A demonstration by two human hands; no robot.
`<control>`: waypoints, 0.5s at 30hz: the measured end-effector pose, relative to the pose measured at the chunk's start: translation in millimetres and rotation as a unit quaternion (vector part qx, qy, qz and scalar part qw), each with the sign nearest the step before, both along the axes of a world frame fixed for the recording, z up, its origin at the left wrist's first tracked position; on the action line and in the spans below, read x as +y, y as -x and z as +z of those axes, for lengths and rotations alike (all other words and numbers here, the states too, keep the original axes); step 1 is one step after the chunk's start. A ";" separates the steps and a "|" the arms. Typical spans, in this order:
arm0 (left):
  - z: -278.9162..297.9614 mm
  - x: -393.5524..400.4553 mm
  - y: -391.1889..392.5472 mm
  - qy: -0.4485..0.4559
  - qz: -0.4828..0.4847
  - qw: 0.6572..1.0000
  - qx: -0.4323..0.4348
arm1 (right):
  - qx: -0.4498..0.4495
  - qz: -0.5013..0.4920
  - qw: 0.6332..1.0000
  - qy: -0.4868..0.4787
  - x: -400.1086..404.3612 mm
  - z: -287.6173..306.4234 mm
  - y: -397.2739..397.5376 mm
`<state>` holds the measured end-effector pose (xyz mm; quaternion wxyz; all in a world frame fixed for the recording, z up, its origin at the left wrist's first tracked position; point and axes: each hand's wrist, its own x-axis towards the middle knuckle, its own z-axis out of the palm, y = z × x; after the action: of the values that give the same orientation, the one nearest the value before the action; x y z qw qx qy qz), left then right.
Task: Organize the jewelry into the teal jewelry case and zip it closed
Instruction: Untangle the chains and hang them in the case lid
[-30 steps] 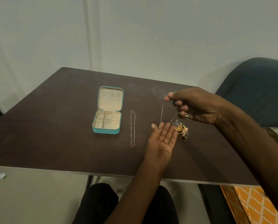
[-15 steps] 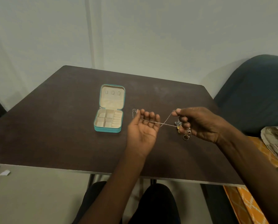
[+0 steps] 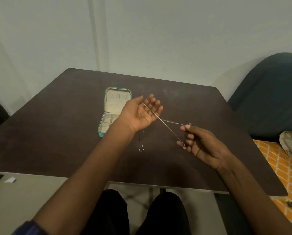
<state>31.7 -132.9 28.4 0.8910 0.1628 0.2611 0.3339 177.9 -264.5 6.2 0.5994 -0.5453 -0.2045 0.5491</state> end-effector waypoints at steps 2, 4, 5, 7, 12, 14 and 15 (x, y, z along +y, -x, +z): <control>4.0 6.6 1.1 -0.007 -0.004 1.000 0.008 | 0.010 -0.006 1.000 0.004 -0.3 -5.5 0.5; 6.8 9.3 1.3 -0.019 -0.014 1.000 0.020 | 0.012 -0.009 1.000 0.003 -0.4 -8.9 2.0; 7.7 9.5 1.1 -0.027 -0.018 0.999 0.026 | 0.004 -0.011 1.000 0.001 -0.7 -9.4 3.4; 8.6 9.1 0.5 -0.040 -0.025 0.998 0.034 | -0.050 -0.003 0.999 -0.011 -3.1 -7.3 6.5; 6.0 5.2 -4.9 -0.066 -0.050 0.995 0.050 | -0.331 0.085 0.938 -0.057 -7.6 12.7 11.9; 4.8 -0.5 -9.6 -0.092 -0.072 0.990 0.074 | -0.413 0.115 0.900 -0.075 -4.9 21.8 12.8; 4.8 -4.0 -12.3 -0.107 -0.085 0.987 0.087 | -0.446 0.126 0.882 -0.082 -2.8 26.1 12.8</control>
<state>43.9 -136.9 33.1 0.8674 0.3070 0.2860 0.2675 165.1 -267.3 32.3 0.4132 -0.6513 -0.5616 0.2996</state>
